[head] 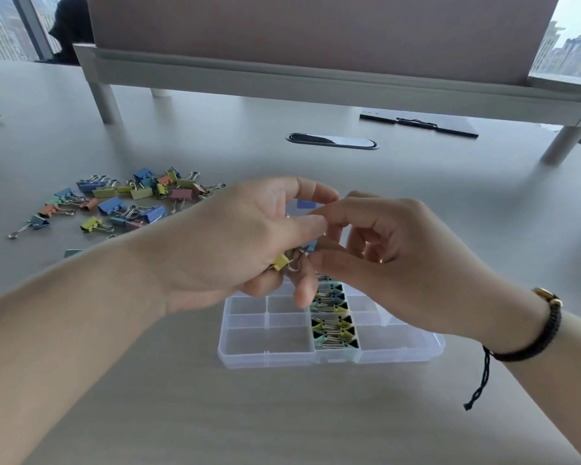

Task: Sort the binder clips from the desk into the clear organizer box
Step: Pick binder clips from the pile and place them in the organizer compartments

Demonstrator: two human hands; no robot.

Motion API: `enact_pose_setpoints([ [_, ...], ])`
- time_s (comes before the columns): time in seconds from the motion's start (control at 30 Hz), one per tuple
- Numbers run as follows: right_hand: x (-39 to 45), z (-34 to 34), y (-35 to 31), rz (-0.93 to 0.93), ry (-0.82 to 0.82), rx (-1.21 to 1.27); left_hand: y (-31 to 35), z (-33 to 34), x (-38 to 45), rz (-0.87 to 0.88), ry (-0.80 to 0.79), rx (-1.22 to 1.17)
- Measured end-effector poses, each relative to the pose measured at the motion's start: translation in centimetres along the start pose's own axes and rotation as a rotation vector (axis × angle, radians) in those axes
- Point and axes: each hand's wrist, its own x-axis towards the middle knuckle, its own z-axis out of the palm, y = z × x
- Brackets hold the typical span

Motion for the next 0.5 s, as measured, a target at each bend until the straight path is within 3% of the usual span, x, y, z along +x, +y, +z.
enact_pose_setpoints([
  [0.2,0.0,0.1,-0.3,-0.05,0.082,0.145,-0.9,0.1,0.6,0.003,0.065,-0.058],
  [0.5,0.0,0.4,-0.5,-0.065,0.018,0.197,-1.5,0.2,0.6,-0.031,-0.063,0.022],
])
